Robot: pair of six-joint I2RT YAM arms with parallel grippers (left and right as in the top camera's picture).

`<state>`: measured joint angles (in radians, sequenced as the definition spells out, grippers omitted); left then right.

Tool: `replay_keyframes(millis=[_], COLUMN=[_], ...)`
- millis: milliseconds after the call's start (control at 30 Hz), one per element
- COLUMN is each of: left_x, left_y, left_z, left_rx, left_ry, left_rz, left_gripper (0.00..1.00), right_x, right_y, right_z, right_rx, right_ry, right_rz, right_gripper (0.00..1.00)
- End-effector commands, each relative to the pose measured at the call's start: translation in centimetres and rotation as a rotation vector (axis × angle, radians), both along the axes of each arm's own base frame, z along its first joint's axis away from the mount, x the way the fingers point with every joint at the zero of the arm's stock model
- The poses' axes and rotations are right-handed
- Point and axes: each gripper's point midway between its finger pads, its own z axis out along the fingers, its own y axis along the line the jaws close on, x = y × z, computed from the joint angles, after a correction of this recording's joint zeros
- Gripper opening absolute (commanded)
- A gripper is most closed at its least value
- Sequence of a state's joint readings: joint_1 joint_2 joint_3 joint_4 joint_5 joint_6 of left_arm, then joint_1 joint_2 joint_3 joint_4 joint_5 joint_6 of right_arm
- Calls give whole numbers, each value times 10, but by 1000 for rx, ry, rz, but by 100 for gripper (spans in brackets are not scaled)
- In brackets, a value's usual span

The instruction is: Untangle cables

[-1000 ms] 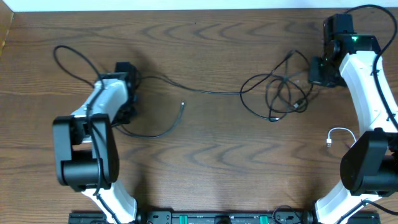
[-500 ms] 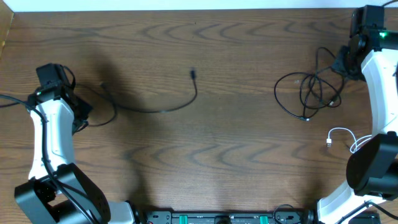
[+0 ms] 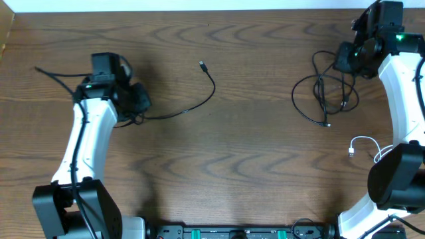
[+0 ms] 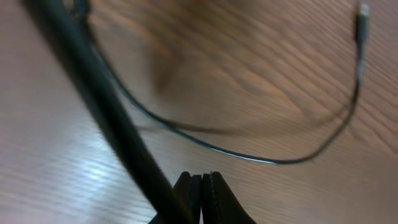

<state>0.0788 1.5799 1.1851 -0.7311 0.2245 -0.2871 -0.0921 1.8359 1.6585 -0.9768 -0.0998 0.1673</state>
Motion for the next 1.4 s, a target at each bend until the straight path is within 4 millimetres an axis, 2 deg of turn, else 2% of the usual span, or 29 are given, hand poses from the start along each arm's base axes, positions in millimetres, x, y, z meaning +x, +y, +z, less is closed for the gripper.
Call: replay_keyframes(millis=[0, 100, 200, 267, 333, 400, 733, 800, 867, 900, 1033, 1200, 1267, 1300, 1367], left_x=[0, 0, -1, -1, -1, -1, -2, -4, -4, -4, -4, -4, -5, -5, -5], left_y=[-14, -16, -17, -17, -18, -18, -18, -18, -18, -18, -18, -23, -28, -30, -34], left_z=[4, 4, 4, 3, 3, 3, 3, 3, 2, 2, 2, 3, 4, 4, 3], left_rx=[-2, 17, 17, 16, 11, 3, -23, -23, -23, -23, -23, -56, -80, -83, -82], left_ry=[-16, -14, -13, -10, -9, -6, 10, 15, 16, 16, 16, 16, 17, 18, 19], left_rz=[-53, -62, -64, -64, -60, -39, 29, 28, 29, 29, 29, 16, 5, 2, -10], left_gripper=[8, 8, 8, 8, 8, 8, 8, 9, 22, 24, 24, 21, 20, 20, 20], right_x=[-22, -36, -48, -52, -55, -55, -46, -47, -49, -49, -50, -57, -60, -62, -65], right_y=[12, 19, 28, 30, 30, 32, 24, 24, 25, 25, 24, 29, 32, 32, 32], right_z=[-27, -61, -88, -98, -107, -113, -146, -150, -153, -154, -166, -189, -198, -203, -211], right_rx=[28, 64, 113, 117, 115, 110, -155, -157, -151, -151, -150, -125, -109, -105, -104], right_ry=[77, 123, 147, 153, 149, 145, 51, 46, 50, 52, 73, 128, 152, 163, 182], right_rz=[53, 65, 80, 82, 84, 88, 88, 89, 84, 84, 85, 98, 106, 107, 108], right_gripper=[2, 7, 37, 57, 85, 98, 99, 99, 99, 99, 99, 99, 93, 86, 61])
